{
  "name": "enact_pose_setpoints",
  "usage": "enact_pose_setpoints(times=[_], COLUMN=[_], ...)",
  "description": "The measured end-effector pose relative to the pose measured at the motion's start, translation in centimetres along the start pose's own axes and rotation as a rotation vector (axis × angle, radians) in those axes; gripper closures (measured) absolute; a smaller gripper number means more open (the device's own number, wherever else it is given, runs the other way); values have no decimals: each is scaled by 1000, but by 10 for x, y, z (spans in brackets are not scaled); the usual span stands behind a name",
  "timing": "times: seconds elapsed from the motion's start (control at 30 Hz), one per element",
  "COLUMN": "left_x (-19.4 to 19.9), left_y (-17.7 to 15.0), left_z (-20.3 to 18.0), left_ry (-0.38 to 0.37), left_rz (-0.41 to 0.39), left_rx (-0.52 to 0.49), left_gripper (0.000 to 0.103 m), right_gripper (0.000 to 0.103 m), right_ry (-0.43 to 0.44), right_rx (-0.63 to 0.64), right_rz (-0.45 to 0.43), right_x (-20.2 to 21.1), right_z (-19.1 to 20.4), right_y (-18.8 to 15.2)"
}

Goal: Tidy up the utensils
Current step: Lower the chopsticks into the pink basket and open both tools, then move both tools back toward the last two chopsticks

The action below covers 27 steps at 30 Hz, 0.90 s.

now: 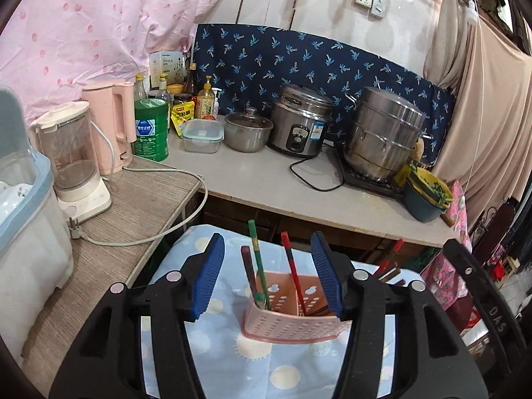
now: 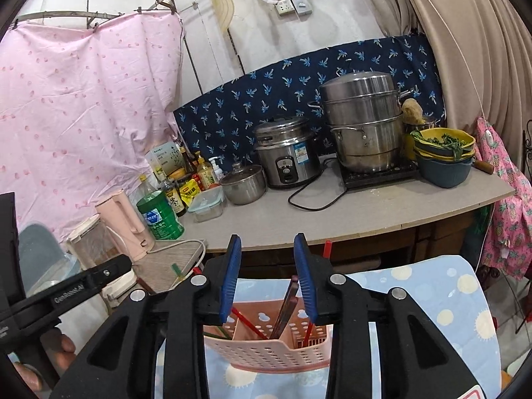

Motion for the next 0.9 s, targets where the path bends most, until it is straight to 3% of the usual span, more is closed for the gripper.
enact_pose_setpoints(times=[0.2,0.9], left_x=[25,105], left_y=[-13,-93], left_z=[-4,4], left_ry=[0,60], left_rz=[2,65], left_rx=[-32,-126], left_gripper=[51,51], right_gripper=[60,59], right_ry=[12,-16], right_rx=[37,78], right_rz=[-19,36], right_x=[36,140], right_z=[14,23], right_y=[-6,-70])
Point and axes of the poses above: each gripper's, at about its wrist camera, not at the fingertips, and x roughly against the way its jaws point, z to its left, y to its top, the point moved 1 cm from there along -x, roughly the way its jaws point, and after that the axes turned 7 degrees about -z, right-handed, at the moved point
